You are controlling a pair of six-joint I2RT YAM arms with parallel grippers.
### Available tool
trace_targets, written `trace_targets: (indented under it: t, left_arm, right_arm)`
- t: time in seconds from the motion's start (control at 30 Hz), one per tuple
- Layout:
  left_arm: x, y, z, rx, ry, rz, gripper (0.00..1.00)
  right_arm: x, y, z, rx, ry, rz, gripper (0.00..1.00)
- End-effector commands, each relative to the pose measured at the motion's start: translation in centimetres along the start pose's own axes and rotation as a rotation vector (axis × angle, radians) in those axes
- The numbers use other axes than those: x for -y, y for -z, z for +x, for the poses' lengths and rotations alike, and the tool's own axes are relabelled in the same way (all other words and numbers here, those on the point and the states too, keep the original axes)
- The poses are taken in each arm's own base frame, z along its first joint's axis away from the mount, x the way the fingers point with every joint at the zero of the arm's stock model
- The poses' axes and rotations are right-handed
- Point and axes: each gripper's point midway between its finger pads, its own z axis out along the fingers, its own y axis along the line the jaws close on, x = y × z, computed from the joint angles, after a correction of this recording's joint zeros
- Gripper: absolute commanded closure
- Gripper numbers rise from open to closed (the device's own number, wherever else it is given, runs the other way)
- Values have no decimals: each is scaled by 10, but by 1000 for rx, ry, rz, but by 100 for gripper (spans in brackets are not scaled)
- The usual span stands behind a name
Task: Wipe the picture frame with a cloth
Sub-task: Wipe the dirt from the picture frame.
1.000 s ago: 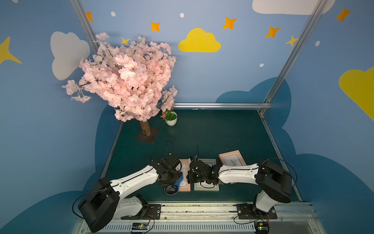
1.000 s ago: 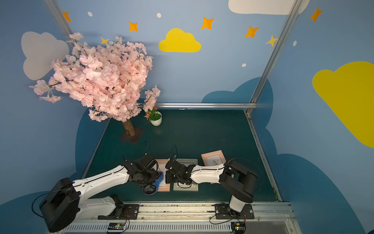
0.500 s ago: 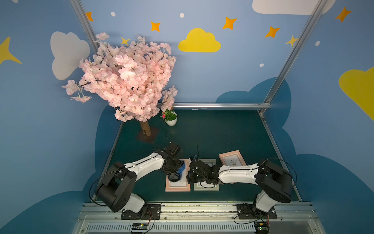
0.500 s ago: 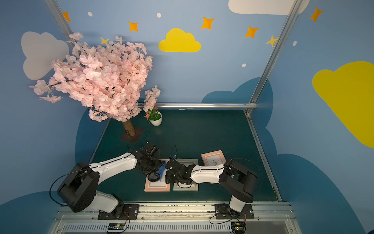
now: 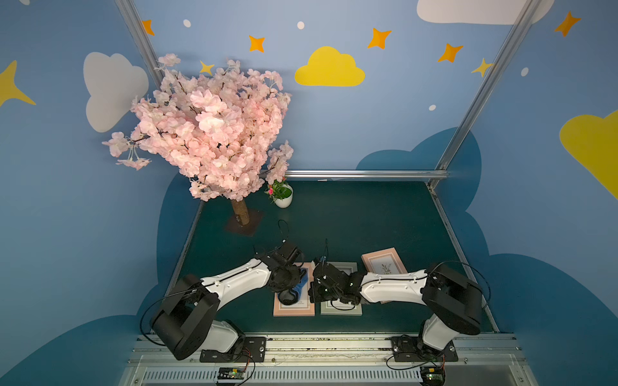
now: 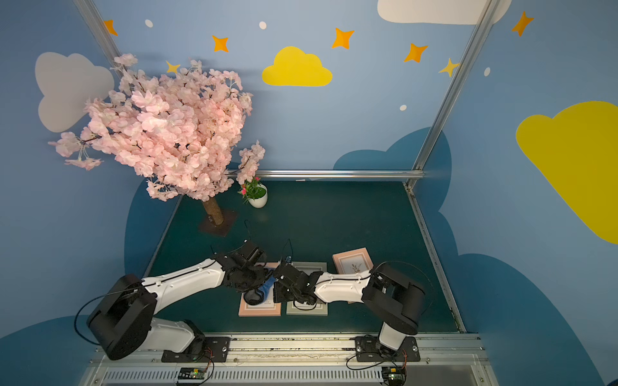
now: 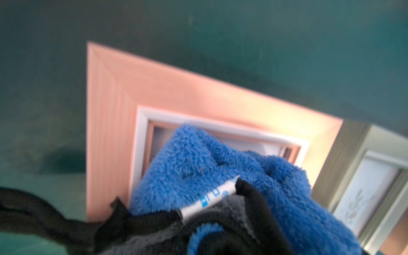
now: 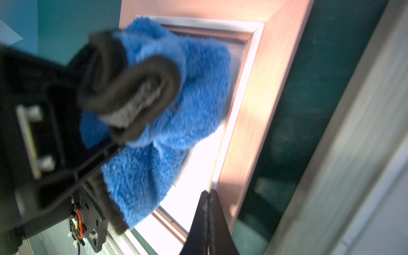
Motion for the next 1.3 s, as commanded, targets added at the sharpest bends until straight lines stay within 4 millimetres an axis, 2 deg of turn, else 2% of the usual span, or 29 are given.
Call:
trace_targets:
  t: [0.0,0.17,0.27,0.4,0.7,1.07,1.27]
  left_arm:
    - [-50,2,47,-132,-35,-198,97]
    - [-62,20,68,-127,-44,-219,97]
    - [-70,23,78,-125,-50,-209,97]
    - [-74,24,77,-107,-51,-212,97]
    - [-54,17,54,-84,-67,-246,97]
    - [-28,-7,-1,-65,8,-150,97]
    - [-14,-1,-12,-43,20,-87,97]
  right_arm:
    - [64,-22,55,-181,-5,204,100]
    - [62,-22,55,-179,-5,196,100]
    - [61,-23,55,-180,-6,191,100]
    - [60,-24,55,-181,-5,185,100]
    - [62,-23,56,-179,-7,185,100]
    - [62,-21,56,-176,-5,182,100]
    - [60,-18,54,-168,-4,179,100]
